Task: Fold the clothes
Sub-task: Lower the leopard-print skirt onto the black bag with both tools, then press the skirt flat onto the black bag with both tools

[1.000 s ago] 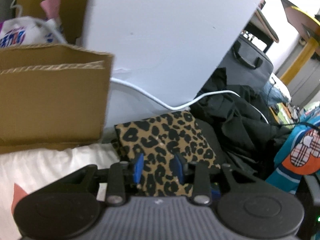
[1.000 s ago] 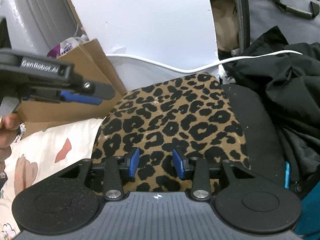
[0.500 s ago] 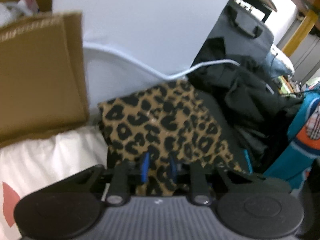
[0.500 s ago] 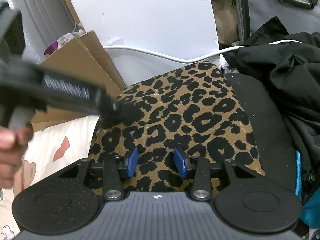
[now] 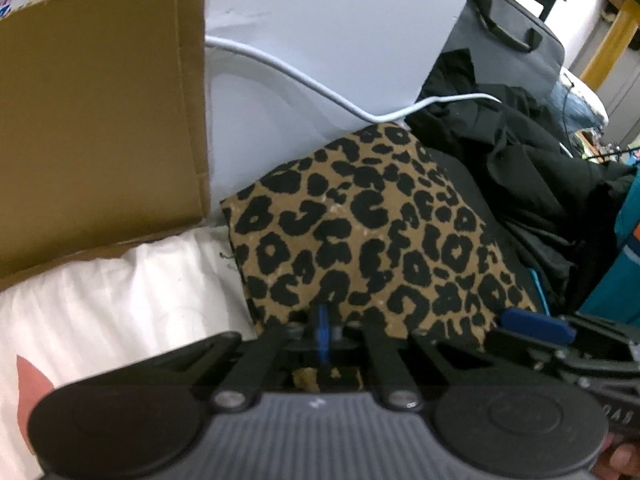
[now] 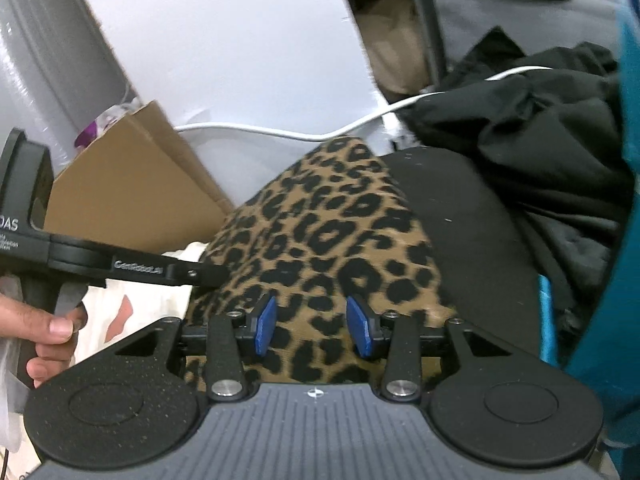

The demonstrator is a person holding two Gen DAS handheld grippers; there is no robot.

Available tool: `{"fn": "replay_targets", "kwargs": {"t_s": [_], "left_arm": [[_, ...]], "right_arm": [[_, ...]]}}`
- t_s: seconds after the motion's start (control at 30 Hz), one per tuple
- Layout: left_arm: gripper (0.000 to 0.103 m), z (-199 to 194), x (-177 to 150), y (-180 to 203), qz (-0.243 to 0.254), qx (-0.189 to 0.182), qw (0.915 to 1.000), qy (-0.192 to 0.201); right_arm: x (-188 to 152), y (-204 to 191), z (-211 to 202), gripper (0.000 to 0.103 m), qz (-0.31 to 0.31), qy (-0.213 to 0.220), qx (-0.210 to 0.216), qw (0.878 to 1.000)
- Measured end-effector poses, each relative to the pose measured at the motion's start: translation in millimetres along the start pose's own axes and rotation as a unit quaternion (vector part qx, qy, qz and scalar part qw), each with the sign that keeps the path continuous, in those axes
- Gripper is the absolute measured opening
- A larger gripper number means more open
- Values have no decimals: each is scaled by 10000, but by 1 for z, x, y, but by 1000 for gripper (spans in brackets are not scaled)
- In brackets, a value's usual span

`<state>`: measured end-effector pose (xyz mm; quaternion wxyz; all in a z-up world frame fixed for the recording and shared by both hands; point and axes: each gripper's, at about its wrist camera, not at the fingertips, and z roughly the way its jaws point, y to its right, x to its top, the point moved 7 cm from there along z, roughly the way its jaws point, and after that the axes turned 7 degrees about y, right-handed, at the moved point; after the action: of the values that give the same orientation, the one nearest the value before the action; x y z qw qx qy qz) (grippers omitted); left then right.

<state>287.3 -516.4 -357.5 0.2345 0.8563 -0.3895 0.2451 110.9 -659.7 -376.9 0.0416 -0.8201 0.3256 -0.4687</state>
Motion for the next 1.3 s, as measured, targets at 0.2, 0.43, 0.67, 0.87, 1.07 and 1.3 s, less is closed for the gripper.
{"fn": "replay_targets", "kwargs": {"t_s": [0.2,0.43,0.67,0.87,1.07,1.3], "left_arm": [[3,-19,8,9,610,238,9978,132],[11,-49,32,8,628,100,9970,444],[19,-47,34,34,571,-387,9961,557],[21,-24,-3,46,595,-466,9969,233],[21,-22,-15,46,634,-462,9965,305],[22,-35,-29,52,792,-458,9954,285]], "right_arm": [[-9,15,-7,45,253,-83,-130,9996],[-3,26,-29,45,410,129,-224,9988],[-6,40,-35,45,672,196,-301,9971],[-18,24,-27,45,331,44,-188,9993],[-43,23,-31,45,-168,-230,-366,9989],[-58,29,-52,44,-419,-324,-485,9974]]}}
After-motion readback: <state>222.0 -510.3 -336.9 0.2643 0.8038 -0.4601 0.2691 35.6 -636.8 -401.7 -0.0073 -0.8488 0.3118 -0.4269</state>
